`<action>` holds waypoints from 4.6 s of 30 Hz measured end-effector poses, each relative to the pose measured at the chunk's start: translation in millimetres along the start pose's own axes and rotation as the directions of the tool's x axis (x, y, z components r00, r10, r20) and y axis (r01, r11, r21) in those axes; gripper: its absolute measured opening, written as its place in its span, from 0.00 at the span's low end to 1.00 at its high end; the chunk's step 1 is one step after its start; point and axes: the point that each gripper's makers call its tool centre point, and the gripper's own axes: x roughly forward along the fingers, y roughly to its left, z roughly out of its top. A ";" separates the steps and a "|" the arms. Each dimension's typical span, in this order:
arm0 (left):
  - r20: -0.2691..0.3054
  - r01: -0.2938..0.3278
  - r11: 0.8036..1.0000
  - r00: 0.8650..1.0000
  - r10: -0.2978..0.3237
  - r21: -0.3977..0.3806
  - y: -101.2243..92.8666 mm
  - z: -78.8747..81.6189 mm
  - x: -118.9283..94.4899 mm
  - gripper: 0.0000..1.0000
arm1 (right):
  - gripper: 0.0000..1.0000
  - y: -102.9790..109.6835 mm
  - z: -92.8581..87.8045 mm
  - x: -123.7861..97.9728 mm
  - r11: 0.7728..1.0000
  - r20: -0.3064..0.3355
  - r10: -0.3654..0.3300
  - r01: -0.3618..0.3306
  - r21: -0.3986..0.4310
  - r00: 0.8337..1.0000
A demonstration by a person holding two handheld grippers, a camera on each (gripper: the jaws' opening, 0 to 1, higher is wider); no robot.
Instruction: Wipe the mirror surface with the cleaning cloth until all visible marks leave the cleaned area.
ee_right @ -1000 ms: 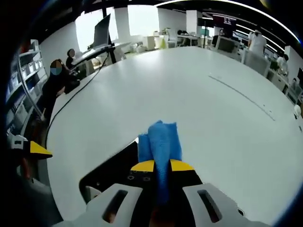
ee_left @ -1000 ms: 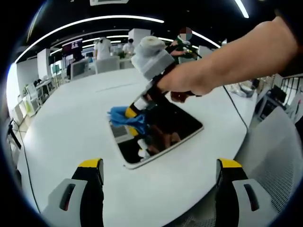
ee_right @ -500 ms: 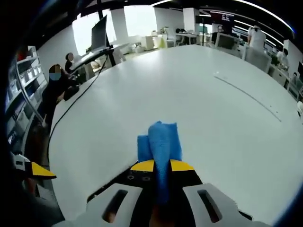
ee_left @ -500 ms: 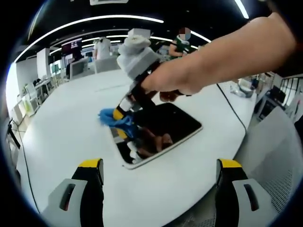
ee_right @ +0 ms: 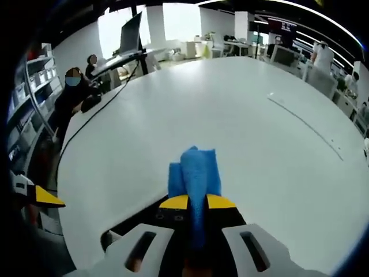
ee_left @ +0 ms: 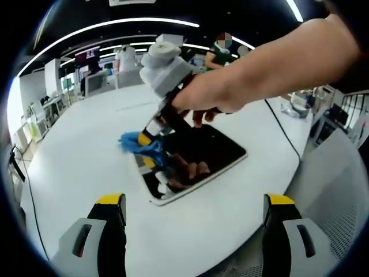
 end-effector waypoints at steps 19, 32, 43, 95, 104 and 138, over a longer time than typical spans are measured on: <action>-0.002 -0.006 1.000 1.000 0.006 0.008 0.2 -0.8 1.2 1.00 | 0.05 22.2 -9.9 -8.9 0.999 0.014 0.027 -0.026 -0.040 1.000; -0.002 -0.017 1.000 1.000 0.017 0.009 1.4 -0.2 0.7 1.00 | 0.05 37.0 -17.4 -14.2 0.996 0.014 0.053 -0.052 -0.074 0.998; -0.006 -0.018 1.000 1.000 0.018 0.011 0.3 -0.2 1.5 1.00 | 0.05 50.2 -26.0 -19.9 0.989 0.019 0.101 -0.098 -0.108 0.995; -0.027 -0.027 0.999 0.999 0.027 0.028 0.9 -3.2 2.6 1.00 | 0.04 30.3 -56.7 -48.2 0.951 0.023 0.224 -0.213 -0.224 0.974; -0.026 -0.024 0.999 0.999 0.025 0.030 0.0 -2.9 2.9 1.00 | 0.04 17.3 -69.7 -59.2 0.951 0.012 0.220 -0.212 -0.223 0.975; -0.012 -0.026 0.999 1.000 0.026 0.030 0.0 -0.5 2.1 1.00 | 0.04 -19.6 -105.7 -90.9 0.963 0.009 0.197 -0.192 -0.191 0.980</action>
